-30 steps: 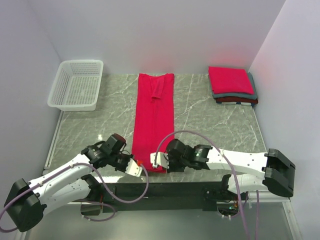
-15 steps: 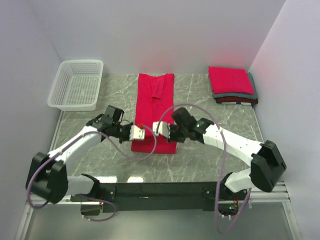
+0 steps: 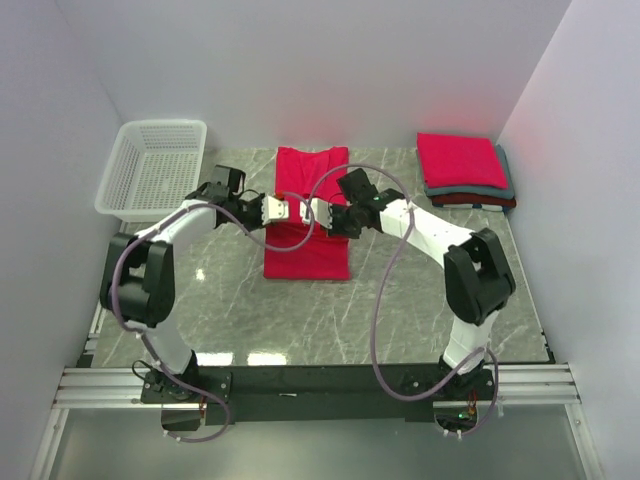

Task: Fold and stack the t-shirts
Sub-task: Fold the tshirt

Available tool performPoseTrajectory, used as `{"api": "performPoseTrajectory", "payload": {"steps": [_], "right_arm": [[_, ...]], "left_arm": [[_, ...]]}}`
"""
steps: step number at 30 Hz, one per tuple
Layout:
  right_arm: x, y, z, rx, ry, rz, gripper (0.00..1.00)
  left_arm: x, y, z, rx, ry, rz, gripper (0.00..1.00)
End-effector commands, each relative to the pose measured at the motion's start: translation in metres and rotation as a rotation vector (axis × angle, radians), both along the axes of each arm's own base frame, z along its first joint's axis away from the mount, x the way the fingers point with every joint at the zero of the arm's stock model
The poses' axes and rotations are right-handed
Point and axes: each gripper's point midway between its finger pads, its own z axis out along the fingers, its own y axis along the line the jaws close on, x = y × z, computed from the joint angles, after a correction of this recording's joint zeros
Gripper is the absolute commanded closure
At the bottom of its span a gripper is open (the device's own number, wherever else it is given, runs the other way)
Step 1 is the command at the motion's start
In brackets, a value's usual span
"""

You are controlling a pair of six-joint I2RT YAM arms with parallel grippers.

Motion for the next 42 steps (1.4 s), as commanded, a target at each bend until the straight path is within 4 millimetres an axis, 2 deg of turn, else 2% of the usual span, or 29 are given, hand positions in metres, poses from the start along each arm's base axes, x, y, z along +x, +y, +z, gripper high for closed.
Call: {"api": "performPoseTrajectory", "payload": {"steps": [1, 8, 15, 16, 19, 20, 21, 22, 23, 24, 25, 26, 27, 28, 29, 30, 31, 32, 33, 34, 36, 37, 39, 41, 42], "right_arm": [[0.027, -0.001, 0.009, 0.004, -0.046, 0.016, 1.00], [0.067, -0.004, 0.001, -0.006, -0.068, -0.015, 1.00], [0.087, -0.003, -0.004, -0.019, -0.094, -0.057, 1.00], [0.091, -0.005, -0.005, -0.024, -0.108, -0.074, 0.97], [0.112, -0.008, 0.001, 0.002, -0.163, -0.154, 0.69], [0.121, -0.009, 0.007, 0.016, -0.191, -0.178, 0.62], [0.124, -0.011, 0.011, 0.027, -0.196, -0.214, 0.55], [0.129, -0.014, 0.017, 0.028, -0.213, -0.237, 0.43], [0.132, -0.019, 0.026, 0.036, -0.233, -0.261, 0.39], [0.133, -0.022, 0.033, 0.054, -0.241, -0.288, 0.39], [0.131, -0.026, 0.047, 0.073, -0.258, -0.301, 0.39], [0.127, -0.030, 0.053, 0.080, -0.249, -0.312, 0.39], [0.123, -0.034, 0.057, 0.093, -0.233, -0.332, 0.39], [0.113, -0.037, 0.069, 0.109, -0.228, -0.332, 0.42], [0.099, -0.038, 0.068, 0.111, -0.180, -0.317, 0.44], [0.087, -0.036, 0.068, 0.130, -0.139, -0.316, 0.46], [0.066, -0.040, 0.069, 0.126, -0.077, -0.310, 0.51], [0.050, -0.032, 0.068, 0.157, -0.019, -0.279, 0.53], [0.036, -0.026, 0.066, 0.172, 0.026, -0.276, 0.56], [0.017, -0.025, 0.058, 0.158, 0.069, -0.262, 0.57], [-0.001, -0.017, 0.048, 0.156, 0.092, -0.248, 0.60], [-0.011, -0.011, 0.037, 0.161, 0.098, -0.243, 0.60], [-0.021, -0.003, 0.028, 0.205, 0.173, -0.291, 0.60], [-0.016, -0.001, 0.017, 0.217, 0.245, -0.354, 0.59], [-0.012, 0.002, 0.020, 0.257, 0.283, -0.404, 0.59]], "left_arm": [[0.032, -0.009, 0.016, -0.052, -0.077, -0.021, 0.99], [0.061, -0.009, 0.010, -0.050, -0.101, 0.002, 0.99], [0.080, -0.008, -0.002, -0.043, -0.113, 0.043, 0.99], [0.082, -0.007, -0.003, -0.045, -0.112, 0.054, 0.98], [0.094, -0.004, -0.006, -0.051, -0.112, 0.102, 0.93], [0.100, -0.001, -0.005, -0.063, -0.108, 0.157, 0.85], [0.108, -0.001, 0.002, -0.080, -0.140, 0.182, 0.61], [0.110, 0.000, 0.004, -0.088, -0.145, 0.200, 0.52], [0.113, 0.004, 0.011, -0.104, -0.137, 0.251, 0.44], [0.114, 0.006, 0.017, -0.118, -0.143, 0.271, 0.42], [0.109, 0.011, 0.014, -0.118, -0.125, 0.287, 0.43], [0.106, 0.015, 0.028, -0.131, -0.138, 0.311, 0.43], [0.100, 0.017, 0.031, -0.138, -0.140, 0.319, 0.43], [0.084, 0.023, 0.020, -0.125, -0.104, 0.320, 0.43], [0.073, 0.026, 0.019, -0.116, -0.091, 0.306, 0.43], [0.058, 0.024, 0.034, -0.130, -0.102, 0.269, 0.44], [0.033, 0.028, 0.014, -0.091, -0.039, 0.238, 0.44], [0.018, 0.029, 0.021, -0.089, -0.042, 0.214, 0.44], [0.003, 0.027, 0.016, -0.087, -0.015, 0.179, 0.44], [-0.016, 0.027, 0.001, -0.066, 0.028, 0.151, 0.44], [-0.036, 0.028, -0.002, -0.065, 0.048, 0.135, 0.44], [-0.050, 0.030, -0.017, -0.052, 0.072, 0.127, 0.44], [-0.051, 0.031, -0.017, -0.061, 0.046, 0.140, 0.42], [-0.050, 0.032, -0.025, -0.071, 0.087, 0.189, 0.42], [-0.045, 0.031, -0.024, -0.080, 0.099, 0.211, 0.42]]}}
